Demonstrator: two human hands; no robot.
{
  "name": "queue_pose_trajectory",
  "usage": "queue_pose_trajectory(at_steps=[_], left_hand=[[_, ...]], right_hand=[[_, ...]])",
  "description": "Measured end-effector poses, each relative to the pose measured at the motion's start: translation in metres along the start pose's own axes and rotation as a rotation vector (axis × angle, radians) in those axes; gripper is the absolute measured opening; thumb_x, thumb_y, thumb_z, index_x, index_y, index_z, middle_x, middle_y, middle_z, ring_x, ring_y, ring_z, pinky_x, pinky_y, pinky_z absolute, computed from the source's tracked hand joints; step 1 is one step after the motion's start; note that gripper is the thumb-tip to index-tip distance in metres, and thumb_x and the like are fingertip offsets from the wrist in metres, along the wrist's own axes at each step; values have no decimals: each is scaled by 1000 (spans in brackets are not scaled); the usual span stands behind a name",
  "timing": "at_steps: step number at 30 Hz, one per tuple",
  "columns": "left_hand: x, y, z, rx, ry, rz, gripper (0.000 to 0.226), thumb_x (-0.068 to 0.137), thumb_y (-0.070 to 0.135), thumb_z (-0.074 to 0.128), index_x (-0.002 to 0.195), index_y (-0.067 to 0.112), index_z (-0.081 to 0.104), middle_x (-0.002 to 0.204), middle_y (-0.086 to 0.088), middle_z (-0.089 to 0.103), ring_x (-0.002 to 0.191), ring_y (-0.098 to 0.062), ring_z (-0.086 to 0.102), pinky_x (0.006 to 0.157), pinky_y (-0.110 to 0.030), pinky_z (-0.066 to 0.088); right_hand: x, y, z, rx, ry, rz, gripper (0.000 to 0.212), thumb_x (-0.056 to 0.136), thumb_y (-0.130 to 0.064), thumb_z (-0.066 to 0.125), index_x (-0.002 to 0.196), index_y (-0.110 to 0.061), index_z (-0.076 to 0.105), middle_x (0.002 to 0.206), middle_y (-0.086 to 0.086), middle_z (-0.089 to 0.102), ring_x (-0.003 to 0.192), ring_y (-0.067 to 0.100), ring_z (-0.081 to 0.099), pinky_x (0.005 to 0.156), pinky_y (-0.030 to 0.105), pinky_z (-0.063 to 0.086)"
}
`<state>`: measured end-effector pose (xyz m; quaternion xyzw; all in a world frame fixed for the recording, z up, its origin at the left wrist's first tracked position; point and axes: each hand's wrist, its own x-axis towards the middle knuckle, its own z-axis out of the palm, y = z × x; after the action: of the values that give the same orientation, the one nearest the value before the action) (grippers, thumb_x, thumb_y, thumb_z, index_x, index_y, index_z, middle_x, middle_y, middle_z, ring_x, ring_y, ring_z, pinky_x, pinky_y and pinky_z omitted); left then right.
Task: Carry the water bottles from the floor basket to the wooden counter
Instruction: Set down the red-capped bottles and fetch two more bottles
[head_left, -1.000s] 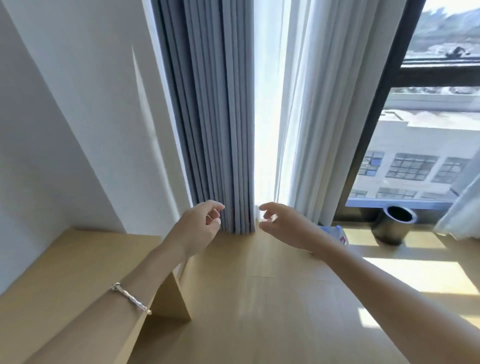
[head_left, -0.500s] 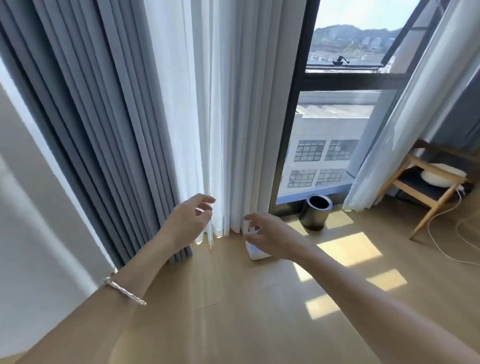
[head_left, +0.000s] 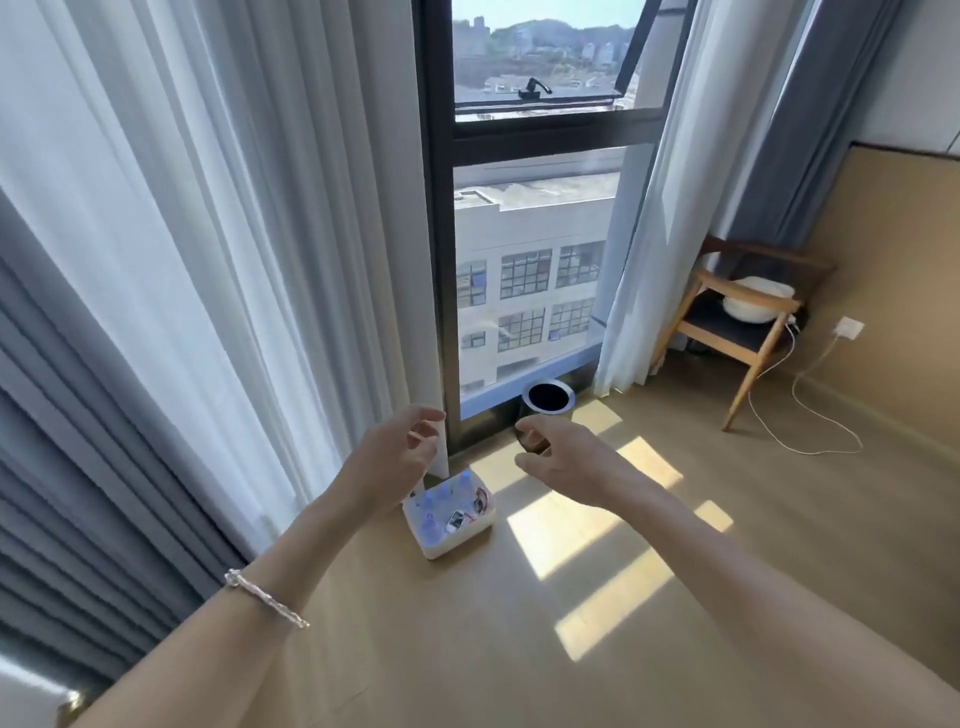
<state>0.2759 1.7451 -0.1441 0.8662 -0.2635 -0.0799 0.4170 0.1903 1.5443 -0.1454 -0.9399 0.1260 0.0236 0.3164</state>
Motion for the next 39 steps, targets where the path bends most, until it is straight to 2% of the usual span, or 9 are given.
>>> queue_pose_trajectory(at_steps=[4,7,12,18,23,27,30,33,39], left_hand=[[62,14,18,26,10,-38,29,97,15,49,125,19,57,105,5,60,96,-10,57,69,-7,41],[94,17,33,26,43,-72,28,97,16,49,125,18,56,105,4,60,97,-11,57,70,-11,42],[124,5,45,37,42,-178,28,97,15,48,124,19,56,107,3,61,95,-11,58,67,-9,42],[169,-22,38,22,73,-249,27,97,17,49,123,21,57,107,4,61,97,-11,59,76,-17,45],[228,-40,34,4,65,-230,29,98,17,49,126,18,55,107,5,59,101,-11,57,80,-17,42],[289,-58,27,8,17,-188,31,98,16,49,129,15,53,107,5,58,101,-10,55,77,-11,40],[336,-74,17,9,-24,-180,32,98,16,49,130,15,53,108,5,58,102,-11,56,84,-16,41],[377,-93,11,-4,-27,-178,32,98,16,49,130,14,52,108,3,58,104,-13,57,85,-18,41],[419,-124,17,-26,-64,-281,30,98,18,49,128,16,53,110,2,60,105,-15,58,86,-20,42]], right_hand=[[56,33,-34,19,-44,1,49,93,-29,57,139,-19,44,117,-3,56,103,10,51,89,25,44],[99,54,-53,28,-76,-3,45,93,-30,56,136,-19,47,109,-7,52,104,12,53,91,28,45],[153,72,-46,22,-173,-25,48,93,-31,58,138,-21,46,121,-3,55,108,11,51,93,27,44],[218,62,-35,35,-258,-88,50,93,-30,57,140,-21,43,129,-1,56,103,8,51,82,21,41],[275,50,-40,10,-261,-148,47,95,-29,54,140,-20,43,131,-1,54,100,7,51,73,16,39],[328,48,-51,9,-249,-114,46,96,-29,53,140,-19,44,130,0,54,102,9,52,80,20,40],[372,45,-55,-35,-261,-67,46,95,-31,53,139,-20,43,130,-1,53,103,11,53,80,21,42],[413,44,-50,-22,-259,-23,45,96,-30,52,139,-20,44,129,-2,53,101,10,52,72,16,41],[471,40,-39,-71,-324,-48,44,95,-30,51,137,-21,45,128,-1,55,109,16,55,89,28,47]])
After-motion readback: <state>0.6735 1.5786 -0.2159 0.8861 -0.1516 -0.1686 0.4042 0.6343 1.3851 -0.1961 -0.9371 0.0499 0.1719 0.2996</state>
